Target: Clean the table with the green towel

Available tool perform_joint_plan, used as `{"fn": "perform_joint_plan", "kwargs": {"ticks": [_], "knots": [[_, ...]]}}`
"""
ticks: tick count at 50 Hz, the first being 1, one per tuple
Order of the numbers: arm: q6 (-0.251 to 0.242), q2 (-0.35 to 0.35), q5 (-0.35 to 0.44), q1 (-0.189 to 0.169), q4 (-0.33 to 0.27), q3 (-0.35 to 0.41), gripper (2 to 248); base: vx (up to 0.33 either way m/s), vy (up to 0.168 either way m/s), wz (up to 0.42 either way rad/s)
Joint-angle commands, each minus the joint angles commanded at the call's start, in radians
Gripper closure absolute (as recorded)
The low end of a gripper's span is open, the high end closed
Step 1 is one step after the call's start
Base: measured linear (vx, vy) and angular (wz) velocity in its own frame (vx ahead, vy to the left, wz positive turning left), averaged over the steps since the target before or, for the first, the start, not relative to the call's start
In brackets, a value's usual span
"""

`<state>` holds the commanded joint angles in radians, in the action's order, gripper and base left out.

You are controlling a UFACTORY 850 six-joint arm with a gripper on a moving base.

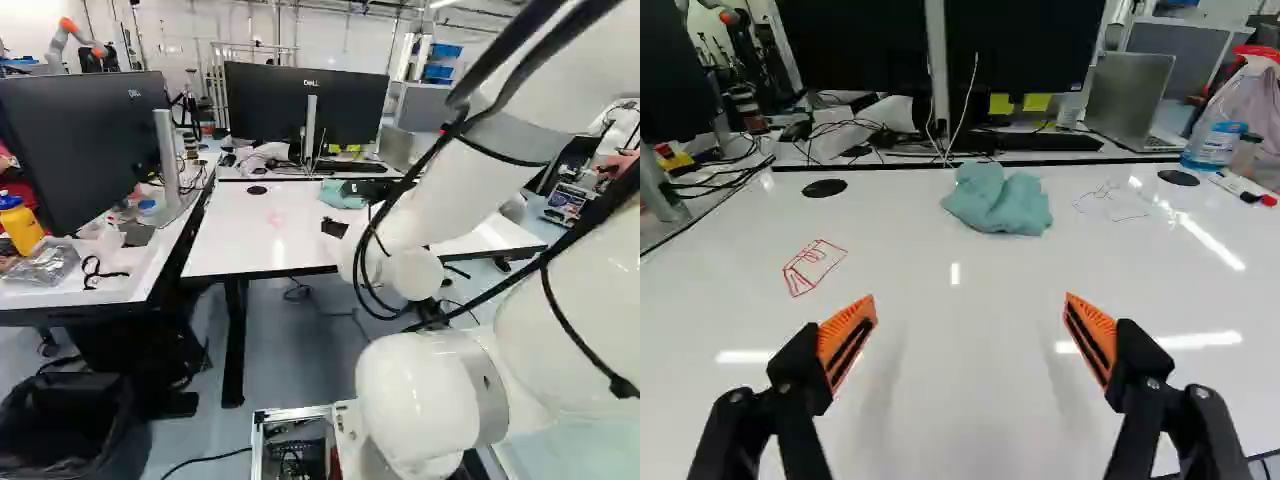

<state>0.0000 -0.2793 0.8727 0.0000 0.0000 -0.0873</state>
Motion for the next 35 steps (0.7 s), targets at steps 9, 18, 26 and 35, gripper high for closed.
{"fn": "perform_joint_plan", "kwargs": {"ticks": [9,18,26,35], "knots": [[0.0,0.0,0.0,0.0,0.0,0.0,3,0.0,0.0,0.0],[0.0,0.0,0.0,0.0,0.0,0.0,3,0.0,0.0,0.0],[0.0,0.021,0.0,-0.001,0.0,-0.017,3,0.0,0.0,0.0],[0.0,0.067,0.0,-0.007,0.0,-0.058,3,0.0,0.0,0.0]]}}
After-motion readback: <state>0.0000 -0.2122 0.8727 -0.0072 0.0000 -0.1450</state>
